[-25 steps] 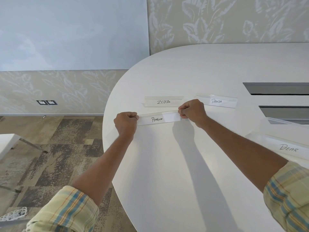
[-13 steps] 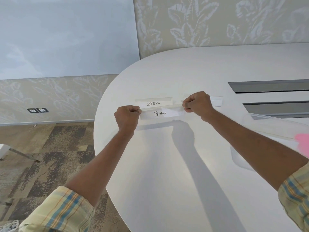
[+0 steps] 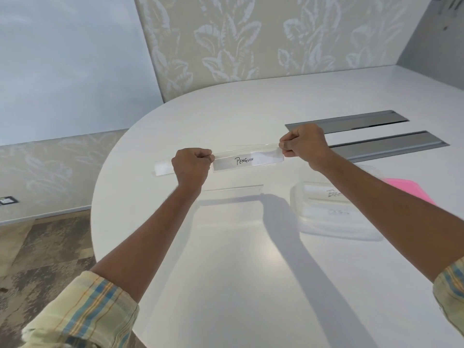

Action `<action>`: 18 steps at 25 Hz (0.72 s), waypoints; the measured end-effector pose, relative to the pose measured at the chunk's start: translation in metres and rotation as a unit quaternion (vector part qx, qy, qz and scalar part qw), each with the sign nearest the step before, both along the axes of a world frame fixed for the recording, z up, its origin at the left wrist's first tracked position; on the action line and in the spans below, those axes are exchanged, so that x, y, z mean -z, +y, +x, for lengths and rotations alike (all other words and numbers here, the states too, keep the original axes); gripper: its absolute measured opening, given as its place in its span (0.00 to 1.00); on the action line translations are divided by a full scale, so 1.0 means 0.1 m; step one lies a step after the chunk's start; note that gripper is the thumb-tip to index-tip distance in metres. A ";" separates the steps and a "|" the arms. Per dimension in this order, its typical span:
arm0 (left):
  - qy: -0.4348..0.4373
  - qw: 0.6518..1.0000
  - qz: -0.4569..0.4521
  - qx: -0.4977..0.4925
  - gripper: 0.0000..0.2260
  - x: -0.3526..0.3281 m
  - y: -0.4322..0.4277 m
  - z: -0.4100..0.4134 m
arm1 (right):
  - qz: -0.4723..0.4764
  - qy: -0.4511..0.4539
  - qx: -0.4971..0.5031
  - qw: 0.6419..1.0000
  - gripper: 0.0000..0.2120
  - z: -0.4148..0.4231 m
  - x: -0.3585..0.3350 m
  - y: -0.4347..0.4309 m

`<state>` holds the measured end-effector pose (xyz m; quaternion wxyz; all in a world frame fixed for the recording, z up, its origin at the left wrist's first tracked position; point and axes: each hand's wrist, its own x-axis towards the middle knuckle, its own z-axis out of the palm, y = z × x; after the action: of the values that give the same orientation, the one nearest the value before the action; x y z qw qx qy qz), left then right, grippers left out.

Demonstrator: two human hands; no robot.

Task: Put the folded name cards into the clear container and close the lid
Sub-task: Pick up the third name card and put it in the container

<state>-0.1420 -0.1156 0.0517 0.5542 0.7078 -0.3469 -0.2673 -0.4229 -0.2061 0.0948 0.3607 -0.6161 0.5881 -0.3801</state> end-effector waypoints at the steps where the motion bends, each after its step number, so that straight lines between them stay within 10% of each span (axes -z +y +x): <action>1: 0.000 1.000 -0.003 0.011 0.06 -0.03 -0.04 -0.14 | -0.003 0.000 0.012 1.000 0.06 -0.15 -0.04 0.03; 18: -0.046 0.988 0.016 0.149 0.06 -0.04 -0.49 -1.88 | 0.003 0.008 0.127 0.992 0.04 -2.06 -0.09 0.23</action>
<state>-0.3305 -0.1645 0.0556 0.4805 0.6685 -0.4690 -0.3197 -0.6289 -0.1833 0.1034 0.3071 -0.5383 0.6655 -0.4161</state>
